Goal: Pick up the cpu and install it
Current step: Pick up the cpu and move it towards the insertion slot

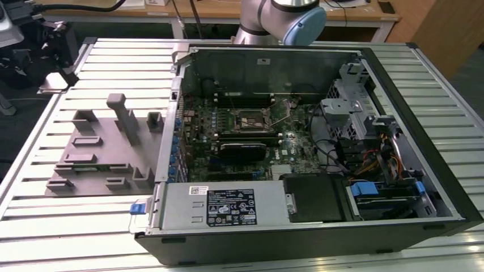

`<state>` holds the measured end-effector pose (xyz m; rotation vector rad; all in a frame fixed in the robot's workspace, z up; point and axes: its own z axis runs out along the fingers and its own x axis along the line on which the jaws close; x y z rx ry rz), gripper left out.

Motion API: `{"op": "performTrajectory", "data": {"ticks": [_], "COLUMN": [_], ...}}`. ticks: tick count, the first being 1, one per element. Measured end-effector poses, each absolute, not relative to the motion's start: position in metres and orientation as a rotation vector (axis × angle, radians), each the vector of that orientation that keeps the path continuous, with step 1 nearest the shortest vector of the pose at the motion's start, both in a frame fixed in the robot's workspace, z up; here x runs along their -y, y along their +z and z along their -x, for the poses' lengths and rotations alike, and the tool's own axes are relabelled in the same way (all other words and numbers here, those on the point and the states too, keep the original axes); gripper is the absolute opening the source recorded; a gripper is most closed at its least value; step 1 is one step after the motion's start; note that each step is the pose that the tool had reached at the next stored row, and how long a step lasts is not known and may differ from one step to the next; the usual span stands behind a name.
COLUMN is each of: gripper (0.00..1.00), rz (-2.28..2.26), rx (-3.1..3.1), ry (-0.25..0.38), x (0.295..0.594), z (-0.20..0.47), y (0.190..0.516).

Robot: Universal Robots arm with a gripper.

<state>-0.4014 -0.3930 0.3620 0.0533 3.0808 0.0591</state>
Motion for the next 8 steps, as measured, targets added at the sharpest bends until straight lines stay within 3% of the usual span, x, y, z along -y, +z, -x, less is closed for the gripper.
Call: {"op": "performTrajectory", "data": {"ticks": [8], "gripper": [0.54], "rz": [-0.053], "rx": [-3.081], "ry": [0.059], "x": [0.392], "z": [0.389], "y": [0.362]}}
